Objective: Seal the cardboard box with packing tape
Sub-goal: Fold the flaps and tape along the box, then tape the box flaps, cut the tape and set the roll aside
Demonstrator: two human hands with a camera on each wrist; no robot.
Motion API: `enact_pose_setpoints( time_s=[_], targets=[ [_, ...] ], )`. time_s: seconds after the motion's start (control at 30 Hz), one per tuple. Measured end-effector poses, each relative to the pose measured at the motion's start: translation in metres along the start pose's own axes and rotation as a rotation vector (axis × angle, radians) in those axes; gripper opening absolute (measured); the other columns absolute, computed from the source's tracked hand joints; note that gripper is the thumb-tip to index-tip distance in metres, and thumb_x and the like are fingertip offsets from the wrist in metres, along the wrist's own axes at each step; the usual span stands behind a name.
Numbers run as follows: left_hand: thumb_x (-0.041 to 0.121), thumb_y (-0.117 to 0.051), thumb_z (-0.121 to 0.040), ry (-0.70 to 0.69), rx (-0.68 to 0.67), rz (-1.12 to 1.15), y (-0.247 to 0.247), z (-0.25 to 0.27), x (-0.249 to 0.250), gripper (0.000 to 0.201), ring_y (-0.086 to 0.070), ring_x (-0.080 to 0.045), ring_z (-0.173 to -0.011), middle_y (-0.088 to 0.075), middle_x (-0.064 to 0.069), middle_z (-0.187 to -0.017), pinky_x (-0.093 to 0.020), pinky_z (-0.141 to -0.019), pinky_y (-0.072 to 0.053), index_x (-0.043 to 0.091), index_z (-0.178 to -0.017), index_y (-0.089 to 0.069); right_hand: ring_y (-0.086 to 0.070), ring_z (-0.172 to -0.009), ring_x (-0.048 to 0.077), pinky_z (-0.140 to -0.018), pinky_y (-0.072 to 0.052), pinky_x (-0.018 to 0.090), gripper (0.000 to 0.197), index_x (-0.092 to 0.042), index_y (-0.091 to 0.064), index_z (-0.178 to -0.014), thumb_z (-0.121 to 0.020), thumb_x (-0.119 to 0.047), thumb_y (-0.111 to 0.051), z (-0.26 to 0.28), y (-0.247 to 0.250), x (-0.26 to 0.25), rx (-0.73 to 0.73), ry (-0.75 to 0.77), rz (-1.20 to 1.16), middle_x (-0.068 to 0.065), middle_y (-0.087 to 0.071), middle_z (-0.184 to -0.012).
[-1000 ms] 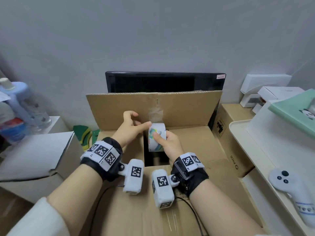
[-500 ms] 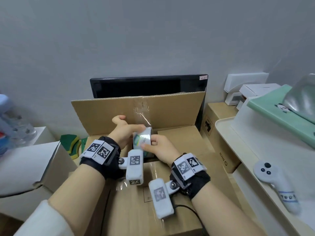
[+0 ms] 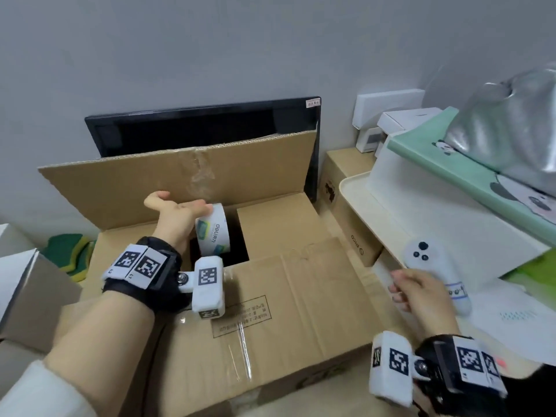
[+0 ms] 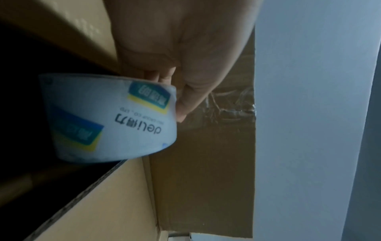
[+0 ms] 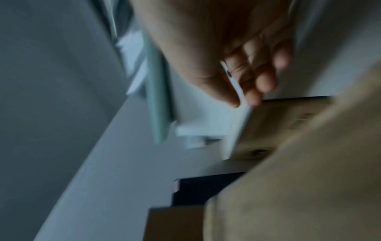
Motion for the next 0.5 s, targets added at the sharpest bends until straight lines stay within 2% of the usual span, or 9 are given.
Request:
enact_pose_setpoints(
  time_s=[0.07, 0.1, 0.17, 0.23, 0.3, 0.4, 0.5],
  targets=[
    [-0.002, -0.064, -0.080, -0.011, 0.052, 0.020, -0.002, 0.001, -0.006, 0.062, -0.055, -0.021, -0.095, -0.061, -0.002, -0.092, -0.042, -0.093, -0.043, 0.023, -0.107, -0.013, -0.054, -0.060, 0.018, -0.048, -0.044, 0.021, 0.013, -0.012, -0.065, -0.081, -0.089, -0.011, -0.054, 0.002, 0.001, 0.068, -0.056, -0.184, 0.106, 0.010, -0.064, -0.071],
    [-0.002, -0.064, -0.079, -0.011, 0.078, 0.044, -0.002, 0.001, -0.008, 0.063, -0.055, -0.021, -0.094, -0.060, -0.002, -0.091, -0.042, -0.091, -0.044, 0.023, -0.107, -0.014, -0.055, -0.064, 0.021, -0.052, -0.046, 0.023, 0.016, -0.014, -0.065, -0.076, -0.087, -0.012, -0.055, 0.003, -0.001, 0.092, -0.071, -0.225, 0.197, 0.010, -0.064, -0.073],
    [-0.002, -0.063, -0.080, -0.001, 0.097, 0.097, -0.005, 0.002, -0.011, 0.062, -0.053, -0.019, -0.089, -0.056, -0.002, -0.090, -0.040, -0.084, -0.045, 0.022, -0.107, -0.013, -0.056, -0.077, 0.025, -0.068, -0.044, 0.028, 0.016, -0.017, -0.064, -0.075, -0.087, -0.013, -0.054, 0.009, -0.003, 0.122, -0.069, -0.275, 0.444, 0.009, -0.063, -0.080],
    [-0.002, -0.063, -0.081, -0.001, 0.103, 0.103, -0.008, 0.001, -0.010, 0.062, -0.052, -0.019, -0.087, -0.054, 0.000, -0.088, -0.036, -0.077, -0.045, 0.022, -0.107, -0.012, -0.058, -0.086, 0.027, -0.074, -0.044, 0.028, 0.016, -0.021, -0.060, -0.075, -0.085, -0.010, -0.053, 0.017, -0.006, 0.139, -0.046, -0.299, 0.586, 0.009, -0.064, -0.090],
    [-0.001, -0.063, -0.081, -0.008, 0.109, 0.095, -0.008, 0.000, -0.009, 0.061, -0.051, -0.021, -0.090, -0.054, 0.001, -0.087, -0.036, -0.078, -0.044, 0.022, -0.107, -0.013, -0.060, -0.091, 0.031, -0.078, -0.047, 0.030, 0.018, -0.022, -0.058, -0.075, -0.081, -0.005, -0.053, 0.023, -0.011, 0.146, -0.028, -0.266, 0.647, 0.013, -0.064, -0.098],
    [0.001, -0.063, -0.081, -0.005, 0.095, 0.086, -0.009, 0.000, -0.009, 0.061, -0.050, -0.022, -0.092, -0.050, 0.000, -0.086, -0.039, -0.081, -0.044, 0.022, -0.106, -0.012, -0.059, -0.096, 0.032, -0.085, -0.047, 0.031, 0.027, -0.015, -0.066, -0.094, -0.079, -0.001, -0.049, 0.029, -0.014, 0.150, -0.033, -0.221, 0.745, 0.013, -0.057, -0.106],
    [0.001, -0.064, -0.080, -0.009, 0.098, 0.098, -0.008, 0.000, -0.011, 0.062, -0.050, -0.023, -0.092, -0.051, 0.001, -0.086, -0.040, -0.082, -0.044, 0.023, -0.106, -0.012, -0.057, -0.101, 0.032, -0.089, -0.045, 0.030, 0.033, -0.015, -0.065, -0.103, -0.078, -0.003, -0.048, 0.034, -0.016, 0.148, -0.039, -0.195, 0.795, 0.012, -0.053, -0.110]
  ],
)
Point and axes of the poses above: each hand's wrist, its own z-axis away from the middle knuckle, its own y-axis out of the back of the hand, x = y × z, the point moved 7 cm from there along -z, towards the middle knuckle
